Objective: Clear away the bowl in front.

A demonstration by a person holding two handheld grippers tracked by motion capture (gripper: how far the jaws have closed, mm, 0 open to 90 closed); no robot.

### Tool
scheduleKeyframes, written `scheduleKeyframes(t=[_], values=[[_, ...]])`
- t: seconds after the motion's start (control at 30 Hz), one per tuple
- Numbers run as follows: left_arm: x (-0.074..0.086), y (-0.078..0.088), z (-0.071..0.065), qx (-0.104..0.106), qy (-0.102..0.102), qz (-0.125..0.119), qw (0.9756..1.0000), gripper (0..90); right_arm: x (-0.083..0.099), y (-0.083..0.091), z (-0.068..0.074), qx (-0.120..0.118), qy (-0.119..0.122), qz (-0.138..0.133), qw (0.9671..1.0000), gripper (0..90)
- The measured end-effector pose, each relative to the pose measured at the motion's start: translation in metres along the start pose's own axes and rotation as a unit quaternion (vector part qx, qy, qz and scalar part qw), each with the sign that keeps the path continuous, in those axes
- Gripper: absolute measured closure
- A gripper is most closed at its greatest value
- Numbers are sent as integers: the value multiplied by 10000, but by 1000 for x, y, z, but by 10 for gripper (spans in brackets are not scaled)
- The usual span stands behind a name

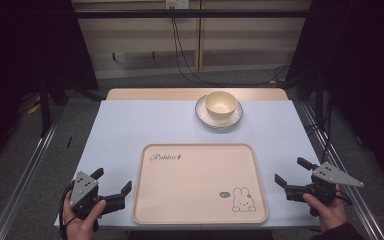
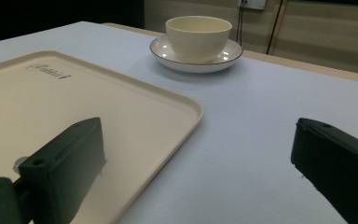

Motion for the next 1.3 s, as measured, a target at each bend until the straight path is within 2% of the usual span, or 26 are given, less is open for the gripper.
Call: scheduleKeyframes(t=[0.07, 0.23, 0.33, 0.5, 0.67, 0.73, 0.87, 0.9, 1.0, 1.03, 1.1, 1.13, 1.3], values=[[0, 0, 0, -69, -19, 10, 10000, 19, 0, 0, 0, 16, 9, -14, 10000, 19], [0, 3, 0, -84, -44, -2, 10000, 19, 0, -2, 1, -41, 10, 16, 10000, 14], [1, 2, 0, -53, 11, 3, 10000, 23, 2, -5, 5, -198, -53, 105, 9997, 13], [0, 3, -2, -102, -28, -2, 9999, 21, 1, -5, 6, -284, -78, 95, 9995, 10], [-1, 1, -6, -49, -23, -5, 10000, 19, -1, -4, 9, -384, -74, 34, 9992, 5], [-3, -2, -9, 26, -27, -50, 10000, 18, 0, -4, 8, -365, -64, 49, 9993, 0], [-6, -6, -11, -89, 10, -78, 9999, 19, 0, -5, 7, -313, -126, 79, 9994, 0], [-7, -8, -13, 7, 24, -83, 10000, 19, 0, -5, 6, -269, -105, 66, 9996, 0], [-9, -13, -17, 55, 37, -107, 9999, 18, 0, -5, 6, -256, -65, 49, 9996, 0], [-11, -17, -21, 103, -9, -52, 9999, 15, 1, -5, 7, -300, -30, 67, 9995, 0], [-15, -21, -24, 179, -53, -99, 9998, 18, 2, -6, 7, -261, 44, 95, 9996, 0], [-17, -22, -25, 125, -104, -88, 9998, 21, 3, -6, 7, -231, 81, 107, 9996, 0], [-25, -34, -31, 233, -161, -149, 9995, 29, 3, -6, 9, -334, 148, 95, 9993, 0]])
Point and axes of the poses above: each handheld gripper's, and its own axes: y roughly backward along the jaws, x roughly out of its underside, z roughly to its left, the point moved 8 cm from there along -y, roughly forward along the jaws, and after that the axes turned 4 degrees about x, right-handed, at the moved point
